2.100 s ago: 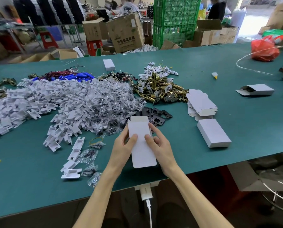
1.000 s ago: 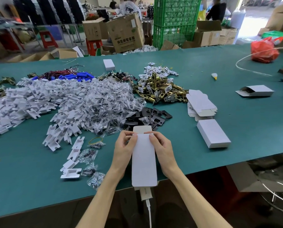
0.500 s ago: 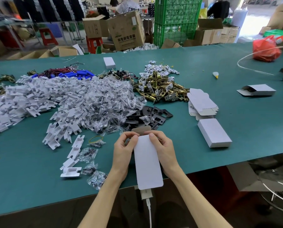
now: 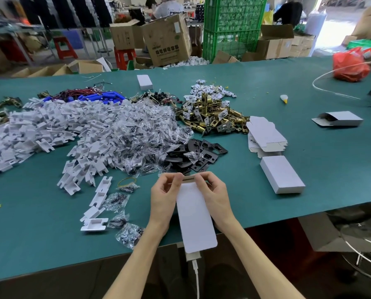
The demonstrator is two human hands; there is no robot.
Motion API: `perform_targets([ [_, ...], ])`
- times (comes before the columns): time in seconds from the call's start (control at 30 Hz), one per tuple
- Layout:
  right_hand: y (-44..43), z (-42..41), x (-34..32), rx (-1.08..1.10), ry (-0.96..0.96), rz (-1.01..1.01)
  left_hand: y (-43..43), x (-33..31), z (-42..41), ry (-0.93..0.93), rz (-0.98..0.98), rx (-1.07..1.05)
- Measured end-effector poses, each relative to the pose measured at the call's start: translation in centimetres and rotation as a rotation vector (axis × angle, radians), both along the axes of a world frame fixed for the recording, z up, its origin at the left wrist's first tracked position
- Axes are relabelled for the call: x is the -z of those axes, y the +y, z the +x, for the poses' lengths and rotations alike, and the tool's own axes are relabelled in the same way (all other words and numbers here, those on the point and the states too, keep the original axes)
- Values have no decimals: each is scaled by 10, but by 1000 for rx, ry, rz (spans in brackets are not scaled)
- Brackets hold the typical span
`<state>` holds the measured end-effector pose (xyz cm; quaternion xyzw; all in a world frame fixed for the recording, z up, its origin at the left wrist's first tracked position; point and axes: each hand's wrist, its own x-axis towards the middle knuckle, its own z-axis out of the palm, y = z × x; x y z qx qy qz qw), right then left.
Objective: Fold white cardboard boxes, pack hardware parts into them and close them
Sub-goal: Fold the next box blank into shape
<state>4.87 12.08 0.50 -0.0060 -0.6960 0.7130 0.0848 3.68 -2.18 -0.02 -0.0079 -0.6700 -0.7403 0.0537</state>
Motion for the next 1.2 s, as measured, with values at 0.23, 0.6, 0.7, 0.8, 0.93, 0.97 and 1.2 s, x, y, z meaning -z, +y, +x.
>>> perform_targets([
  [0.23, -4, -2, 1, 37, -16, 59, 2, 0, -2, 0, -88, -5],
  [0.6, -3, 1, -2, 42, -70, 92, 2, -1, 0, -22, -163, 6],
  [0.7, -2, 2, -3, 13, -66, 77, 1, -3, -1, -53, -166, 11],
  [0.8, 0, 1, -4, -9, -52, 39, -1, -8, -4, -124, -100, 52],
  [0.93, 0, 1, -3, -7, -59, -59, -2, -11, -8, -203, -61, 36],
  [0.97, 1, 0, -3, -20, -68, -68, -2, -12, -9, -220, -56, 33],
  [1.2, 6, -1, -6, -124, -131, -158, -5, -14, -13, -298, 38, -17],
])
